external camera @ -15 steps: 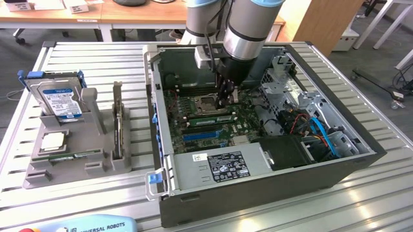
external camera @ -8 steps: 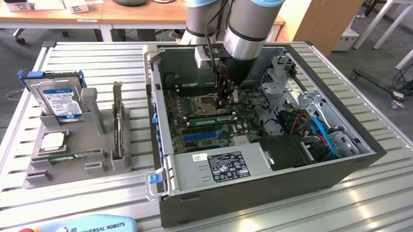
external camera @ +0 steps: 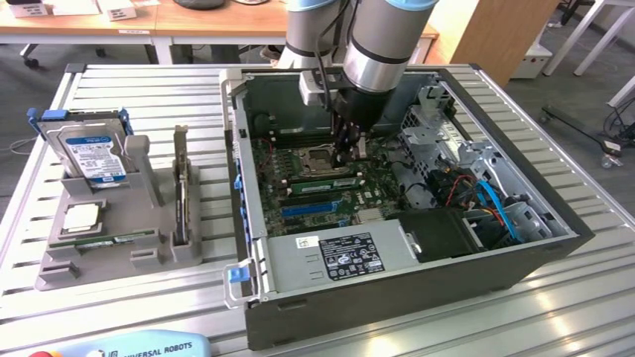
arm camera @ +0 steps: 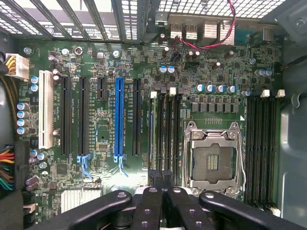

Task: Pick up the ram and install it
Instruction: 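Press down the ram until it locks into place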

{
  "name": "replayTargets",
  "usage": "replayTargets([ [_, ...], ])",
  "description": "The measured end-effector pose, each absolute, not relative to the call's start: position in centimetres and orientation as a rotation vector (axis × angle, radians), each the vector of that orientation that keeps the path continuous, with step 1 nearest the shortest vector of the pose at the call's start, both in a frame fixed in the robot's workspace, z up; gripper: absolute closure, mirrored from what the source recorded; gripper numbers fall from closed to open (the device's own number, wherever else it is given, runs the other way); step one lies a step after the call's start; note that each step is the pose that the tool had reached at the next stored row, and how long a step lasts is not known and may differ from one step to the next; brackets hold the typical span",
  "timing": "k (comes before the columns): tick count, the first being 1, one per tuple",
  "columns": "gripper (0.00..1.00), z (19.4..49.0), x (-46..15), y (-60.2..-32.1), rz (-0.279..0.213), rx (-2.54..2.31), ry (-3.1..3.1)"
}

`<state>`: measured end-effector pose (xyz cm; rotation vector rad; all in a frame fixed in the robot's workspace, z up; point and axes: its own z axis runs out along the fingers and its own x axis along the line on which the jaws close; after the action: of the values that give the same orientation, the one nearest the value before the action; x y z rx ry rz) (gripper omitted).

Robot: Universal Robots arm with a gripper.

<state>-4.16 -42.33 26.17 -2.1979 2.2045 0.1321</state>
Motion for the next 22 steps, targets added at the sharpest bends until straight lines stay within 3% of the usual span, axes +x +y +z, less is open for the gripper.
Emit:
replayTargets([
  [22,0.9,26.13,-4.16,-42.33,0.123,-1.779,2.538],
])
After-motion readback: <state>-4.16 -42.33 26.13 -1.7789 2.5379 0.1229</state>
